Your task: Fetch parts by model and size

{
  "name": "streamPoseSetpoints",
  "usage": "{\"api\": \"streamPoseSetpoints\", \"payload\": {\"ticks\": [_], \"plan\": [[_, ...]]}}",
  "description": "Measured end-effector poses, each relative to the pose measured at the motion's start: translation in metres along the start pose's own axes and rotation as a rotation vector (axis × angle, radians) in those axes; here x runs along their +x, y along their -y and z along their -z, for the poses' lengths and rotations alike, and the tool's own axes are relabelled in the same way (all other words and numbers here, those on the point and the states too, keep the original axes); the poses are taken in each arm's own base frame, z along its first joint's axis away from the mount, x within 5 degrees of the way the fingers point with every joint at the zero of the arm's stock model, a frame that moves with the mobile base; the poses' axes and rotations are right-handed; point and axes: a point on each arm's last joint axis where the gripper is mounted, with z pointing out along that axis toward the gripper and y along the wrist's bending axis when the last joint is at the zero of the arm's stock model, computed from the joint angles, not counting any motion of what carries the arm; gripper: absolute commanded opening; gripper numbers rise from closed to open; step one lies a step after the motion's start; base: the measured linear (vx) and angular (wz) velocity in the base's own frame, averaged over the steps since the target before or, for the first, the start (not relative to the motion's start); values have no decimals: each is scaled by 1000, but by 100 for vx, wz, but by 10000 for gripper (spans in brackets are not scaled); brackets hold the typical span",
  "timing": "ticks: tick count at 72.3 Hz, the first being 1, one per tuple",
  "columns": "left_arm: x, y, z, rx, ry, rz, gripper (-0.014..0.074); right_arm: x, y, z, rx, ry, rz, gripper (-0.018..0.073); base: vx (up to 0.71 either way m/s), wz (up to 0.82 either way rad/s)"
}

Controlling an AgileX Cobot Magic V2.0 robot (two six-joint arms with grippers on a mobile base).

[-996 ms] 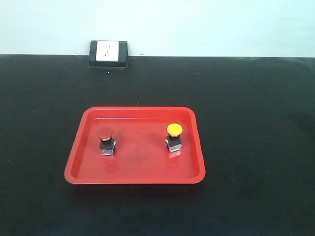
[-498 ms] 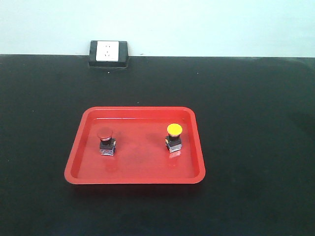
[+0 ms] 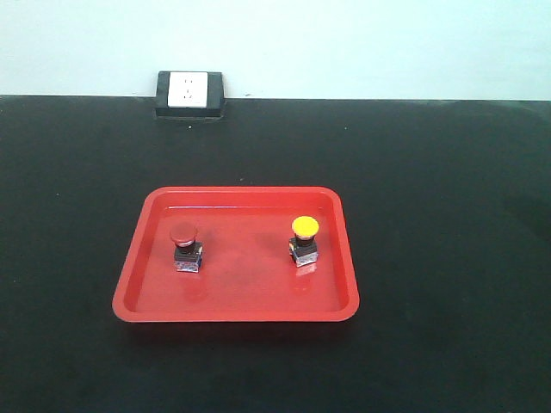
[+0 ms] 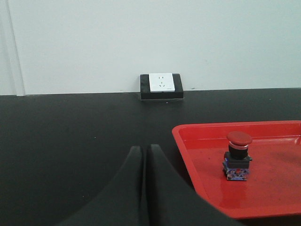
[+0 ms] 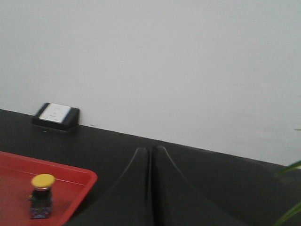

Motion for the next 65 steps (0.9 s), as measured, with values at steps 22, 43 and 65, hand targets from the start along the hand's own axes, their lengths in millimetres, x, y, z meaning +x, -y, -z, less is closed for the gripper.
{"api": "streamPoseSetpoints", "payload": {"ticks": [22,43,65], "plan": [[0,0,0,0,0,0,-6,61,0,-6,166,-39,-109,-10,0,0],[0,0,0,0,1,0,-6,63,0,-5,174,-40,-198,-10,0,0],[0,0,0,0,1,0,-6,65,0,-5,174,-56,-199,-10,0,0]]}}
